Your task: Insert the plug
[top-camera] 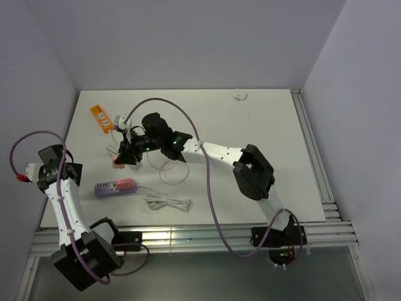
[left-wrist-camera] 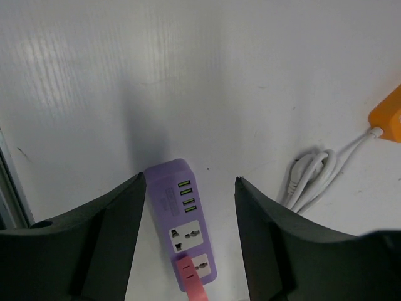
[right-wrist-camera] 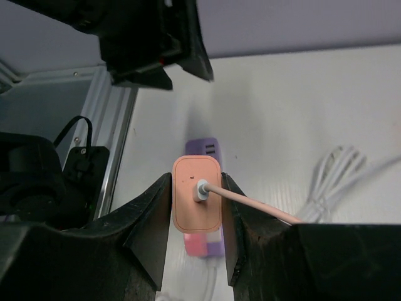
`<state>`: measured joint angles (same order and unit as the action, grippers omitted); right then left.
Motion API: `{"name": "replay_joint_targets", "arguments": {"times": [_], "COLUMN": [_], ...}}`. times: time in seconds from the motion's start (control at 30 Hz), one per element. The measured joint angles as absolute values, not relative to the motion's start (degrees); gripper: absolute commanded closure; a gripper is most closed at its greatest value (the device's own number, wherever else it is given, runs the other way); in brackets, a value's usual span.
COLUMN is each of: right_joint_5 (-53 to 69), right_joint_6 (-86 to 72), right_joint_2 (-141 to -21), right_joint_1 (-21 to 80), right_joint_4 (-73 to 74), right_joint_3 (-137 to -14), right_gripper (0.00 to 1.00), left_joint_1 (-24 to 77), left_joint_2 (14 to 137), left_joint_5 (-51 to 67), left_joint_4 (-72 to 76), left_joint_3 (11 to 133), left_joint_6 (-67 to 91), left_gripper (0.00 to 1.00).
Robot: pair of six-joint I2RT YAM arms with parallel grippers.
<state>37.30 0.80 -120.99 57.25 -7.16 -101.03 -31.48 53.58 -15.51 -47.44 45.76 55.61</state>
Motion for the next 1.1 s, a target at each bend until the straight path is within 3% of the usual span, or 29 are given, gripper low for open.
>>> {"name": "replay_joint_targets", "arguments": {"times": [0.23, 0.33, 0.43, 1.1], "right_joint_5": [35.8, 35.0, 34.0, 26.6], "right_joint_6": [5.7, 6.8, 7.3, 11.9], "right_joint_2": [-127.1, -130.1, -133.5, -135.8], "right_joint_1": [62.5, 63.4, 63.9, 64.7], "right_joint_4": [-5.0, -3.8, -2.7, -1.2], "right_joint_3": [-108.3, -111.2, -114.8, -115.0], "right_gripper": [1.0, 1.0, 1.0, 1.0], "left_joint_1": [-33.3, -33.2, -33.3, -31.2], "left_joint_2": [64.2, 68.2, 68.3, 82.1], "left_joint_5": [-14.9, -15.8, -15.8, -7.2], "left_joint_4": [-49.3, -50.7, -50.4, -48.0], "left_joint_3": [45.7, 45.8, 45.6, 45.9], "left_joint_6": [59.7, 59.7, 59.7, 59.2], "left_gripper": [0.32, 0.15, 0.06, 0.18]}}
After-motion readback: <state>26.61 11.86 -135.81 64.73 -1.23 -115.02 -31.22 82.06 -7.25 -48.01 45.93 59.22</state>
